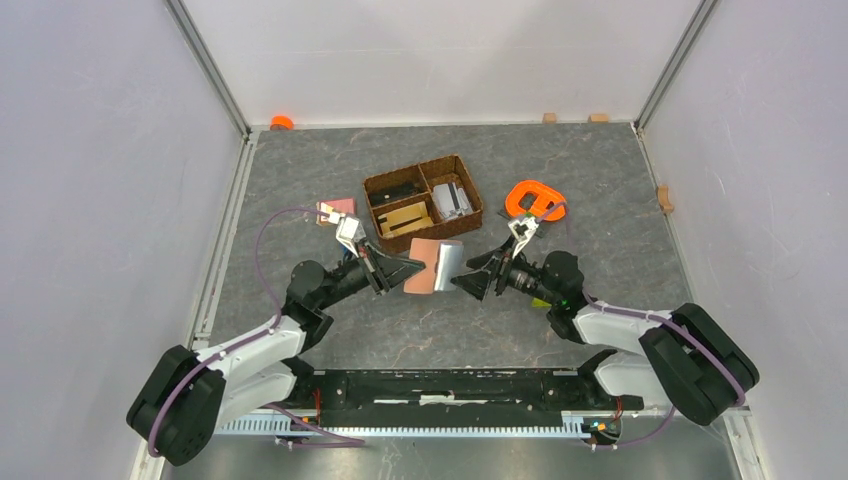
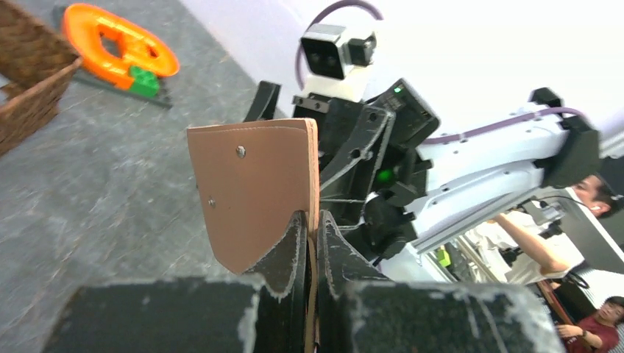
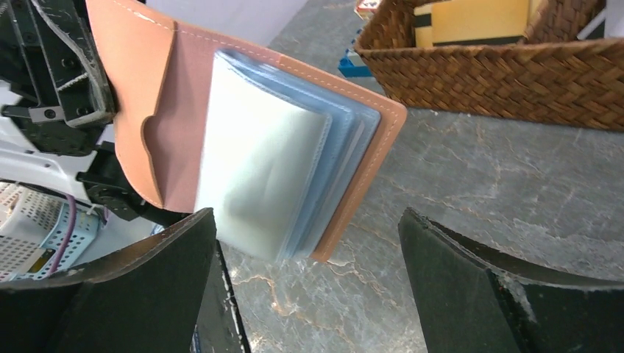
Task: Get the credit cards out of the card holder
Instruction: Open the card holder at the center of the board.
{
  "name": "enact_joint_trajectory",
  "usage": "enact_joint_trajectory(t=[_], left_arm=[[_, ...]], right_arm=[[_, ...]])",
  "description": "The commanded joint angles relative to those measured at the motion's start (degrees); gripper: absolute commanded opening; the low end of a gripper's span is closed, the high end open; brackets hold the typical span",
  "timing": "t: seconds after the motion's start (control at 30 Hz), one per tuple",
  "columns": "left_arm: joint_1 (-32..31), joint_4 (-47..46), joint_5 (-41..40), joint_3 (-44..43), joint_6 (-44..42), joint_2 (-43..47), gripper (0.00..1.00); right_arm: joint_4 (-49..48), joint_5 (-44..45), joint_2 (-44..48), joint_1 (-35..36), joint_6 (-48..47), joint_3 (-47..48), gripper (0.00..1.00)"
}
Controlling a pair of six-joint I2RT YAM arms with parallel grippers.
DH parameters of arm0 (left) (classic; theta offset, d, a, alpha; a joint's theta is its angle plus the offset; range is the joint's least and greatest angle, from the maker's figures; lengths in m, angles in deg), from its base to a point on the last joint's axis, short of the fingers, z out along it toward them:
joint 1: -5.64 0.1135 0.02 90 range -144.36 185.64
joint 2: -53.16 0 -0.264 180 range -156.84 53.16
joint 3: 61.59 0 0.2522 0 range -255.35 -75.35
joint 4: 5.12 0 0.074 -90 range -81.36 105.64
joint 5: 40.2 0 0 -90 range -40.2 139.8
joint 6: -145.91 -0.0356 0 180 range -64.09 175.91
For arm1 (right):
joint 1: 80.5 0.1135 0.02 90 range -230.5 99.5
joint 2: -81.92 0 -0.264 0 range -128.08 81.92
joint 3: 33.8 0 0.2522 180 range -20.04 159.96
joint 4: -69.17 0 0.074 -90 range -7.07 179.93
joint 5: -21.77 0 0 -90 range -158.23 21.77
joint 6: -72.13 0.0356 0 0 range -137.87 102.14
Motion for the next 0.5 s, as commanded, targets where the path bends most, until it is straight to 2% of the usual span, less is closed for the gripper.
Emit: enact_joint_trajectory(t=[0.0,0.13,0.33,0.47], left_arm=[[-0.67,-15.64,4.08,1.11,5.40,0.08,0.02],[-1.50,-18.53,5.16,1.13,6.61,0.04,0.02],[-2.62,-22.98,6.69,0.87,7.91,-1.69,0.02],[-2.71,-24.52,7.26,0.64,8.65,-3.09,0.02]], right_arm=[[-12.21,-2.00,1.65,-0.35,3.56,-2.38,0.98],[-17.84,-4.22,1.32,-0.63,5.90,-3.55,0.98],[-33.24,-9.66,-2.57,-0.63,13.16,-4.62,0.98],[-37.41,-11.62,-5.55,-0.63,16.59,-3.95,0.98]])
